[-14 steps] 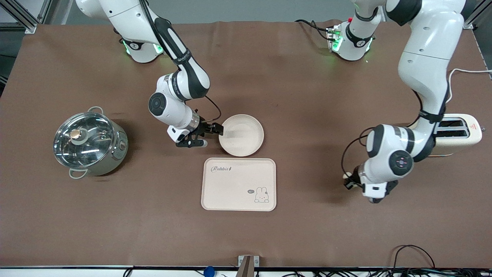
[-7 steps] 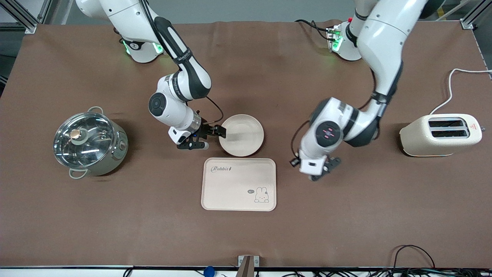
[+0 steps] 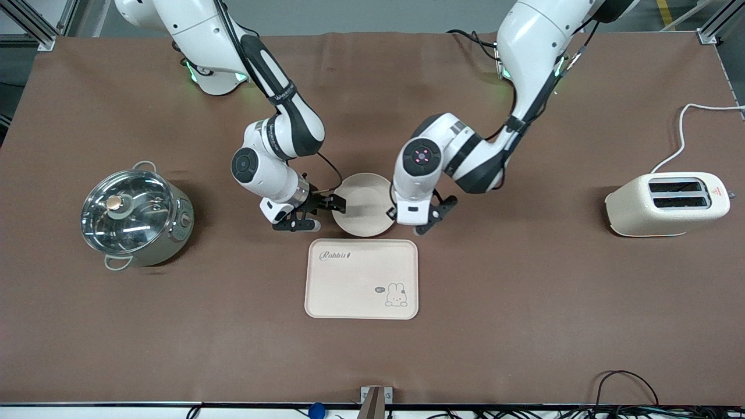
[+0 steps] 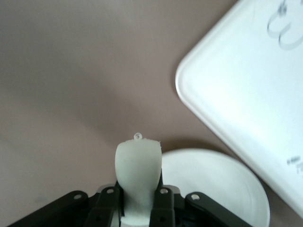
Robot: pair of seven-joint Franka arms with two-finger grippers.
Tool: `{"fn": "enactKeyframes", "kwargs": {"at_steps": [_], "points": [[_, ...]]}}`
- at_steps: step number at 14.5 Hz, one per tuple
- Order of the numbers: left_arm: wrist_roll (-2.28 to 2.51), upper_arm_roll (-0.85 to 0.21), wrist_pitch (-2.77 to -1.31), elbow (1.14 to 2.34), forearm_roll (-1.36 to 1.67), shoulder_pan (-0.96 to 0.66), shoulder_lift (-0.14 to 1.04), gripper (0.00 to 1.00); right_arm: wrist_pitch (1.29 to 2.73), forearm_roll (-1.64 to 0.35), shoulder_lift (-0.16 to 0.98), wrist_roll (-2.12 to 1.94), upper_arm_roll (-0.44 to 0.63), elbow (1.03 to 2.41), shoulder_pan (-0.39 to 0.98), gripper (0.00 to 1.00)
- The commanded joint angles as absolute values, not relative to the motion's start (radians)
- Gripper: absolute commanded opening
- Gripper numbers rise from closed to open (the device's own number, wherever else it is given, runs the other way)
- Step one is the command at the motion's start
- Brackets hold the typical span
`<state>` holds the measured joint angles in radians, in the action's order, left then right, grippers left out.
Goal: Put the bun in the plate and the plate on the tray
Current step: 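Lower the bun into the white plate and open the left gripper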
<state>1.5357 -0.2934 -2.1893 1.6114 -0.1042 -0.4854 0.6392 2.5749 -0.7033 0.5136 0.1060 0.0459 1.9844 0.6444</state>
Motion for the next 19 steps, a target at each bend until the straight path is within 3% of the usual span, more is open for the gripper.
{"fn": "enactKeyframes", "kwargs": {"at_steps": [1, 4, 7, 8, 9, 11, 12, 15, 16, 17, 19], "points": [[1.623, -0.308, -2.270, 1.611, -0.095, -0.514, 0.669, 0.25, 2.580, -0.724, 0.534, 0.112, 0.049, 1.973, 0.657, 1.00], [1.643, -0.310, -2.315, 1.611, -0.094, -0.555, 0.684, 0.37, 2.576, -0.724, 0.552, 0.110, 0.049, 1.977, 0.669, 1.00], [1.643, -0.308, -2.322, 1.611, -0.100, -0.557, 0.695, 0.60, 2.577, -0.724, 0.555, 0.112, 0.049, 1.976, 0.683, 1.00], [1.641, -0.308, -2.322, 1.611, -0.101, -0.557, 0.695, 0.74, 2.579, -0.724, 0.557, 0.112, 0.049, 1.976, 0.681, 1.00], [1.622, -0.308, -2.322, 1.609, -0.106, -0.555, 0.692, 1.00, 2.579, -0.724, 0.560, 0.112, 0.049, 1.976, 0.683, 1.00], [1.608, -0.308, -2.319, 1.595, -0.109, -0.545, 0.684, 1.00, 2.580, -0.723, 0.561, 0.110, 0.049, 1.976, 0.683, 0.97], [1.600, -0.305, -2.307, 1.580, -0.107, -0.540, 0.678, 1.00, 2.580, -0.723, 0.561, 0.110, 0.051, 1.974, 0.683, 0.90], [1.490, -0.299, -2.183, 1.527, -0.112, -0.448, 0.606, 1.00, 2.580, -0.718, 0.561, 0.103, 0.051, 1.971, 0.695, 0.27], [1.392, -0.299, -2.130, 1.504, -0.112, -0.404, 0.574, 1.00, 2.580, -0.715, 0.563, 0.101, 0.051, 1.971, 0.699, 0.13], [1.317, -0.299, -2.102, 1.491, -0.112, -0.369, 0.551, 1.00, 2.580, -0.712, 0.563, 0.101, 0.051, 1.971, 0.701, 0.03], [1.177, -0.299, -2.065, 1.489, -0.117, -0.277, 0.493, 1.00, 2.580, -0.710, 0.563, 0.098, 0.051, 1.971, 0.701, 0.00]]}}
